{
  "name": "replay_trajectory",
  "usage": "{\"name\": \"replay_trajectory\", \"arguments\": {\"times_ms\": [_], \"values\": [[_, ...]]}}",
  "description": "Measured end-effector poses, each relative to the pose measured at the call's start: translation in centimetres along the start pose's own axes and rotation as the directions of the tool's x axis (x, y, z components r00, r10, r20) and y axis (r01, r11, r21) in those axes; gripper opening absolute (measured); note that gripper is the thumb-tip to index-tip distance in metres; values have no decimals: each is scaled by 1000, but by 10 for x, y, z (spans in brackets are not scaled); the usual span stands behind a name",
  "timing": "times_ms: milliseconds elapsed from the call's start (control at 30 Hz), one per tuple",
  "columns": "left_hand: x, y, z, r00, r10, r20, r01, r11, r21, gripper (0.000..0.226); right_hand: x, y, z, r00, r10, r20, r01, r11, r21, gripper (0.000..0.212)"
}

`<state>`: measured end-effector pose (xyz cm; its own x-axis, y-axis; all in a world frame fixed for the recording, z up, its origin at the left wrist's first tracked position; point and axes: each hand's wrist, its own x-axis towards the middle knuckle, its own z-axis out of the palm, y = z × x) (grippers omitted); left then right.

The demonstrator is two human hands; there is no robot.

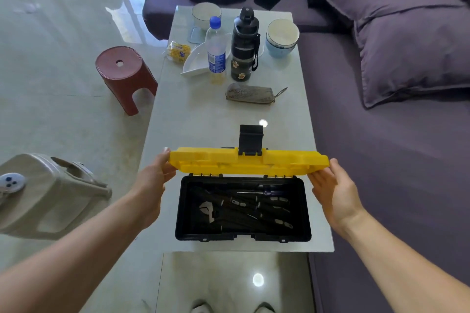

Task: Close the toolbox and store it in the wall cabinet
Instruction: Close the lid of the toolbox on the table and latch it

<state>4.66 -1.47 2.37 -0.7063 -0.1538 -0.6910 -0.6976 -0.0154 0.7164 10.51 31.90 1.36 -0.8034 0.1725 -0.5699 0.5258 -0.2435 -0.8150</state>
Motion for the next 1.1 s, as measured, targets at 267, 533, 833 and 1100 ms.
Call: {"name": "replay_trajectory", "arguments": {"times_ms": [267,533,833,1100], "values": [[-34,-51,-13,996,-57,68,54,997,47,42,-21,32,-21,993,3,118,10,994,-105,64],[-38,-92,-5,981,-9,192,-33,976,215,93,-28,68,-20,982,48,185,47,879,-475,123],[-14,-81,14,942,319,100,-291,638,713,93,2,46,1,990,-28,139,133,527,-839,124],[-3,-43,53,708,452,542,-519,-187,834,135,-63,89,54,843,-269,-466,37,893,-449,48]]}}
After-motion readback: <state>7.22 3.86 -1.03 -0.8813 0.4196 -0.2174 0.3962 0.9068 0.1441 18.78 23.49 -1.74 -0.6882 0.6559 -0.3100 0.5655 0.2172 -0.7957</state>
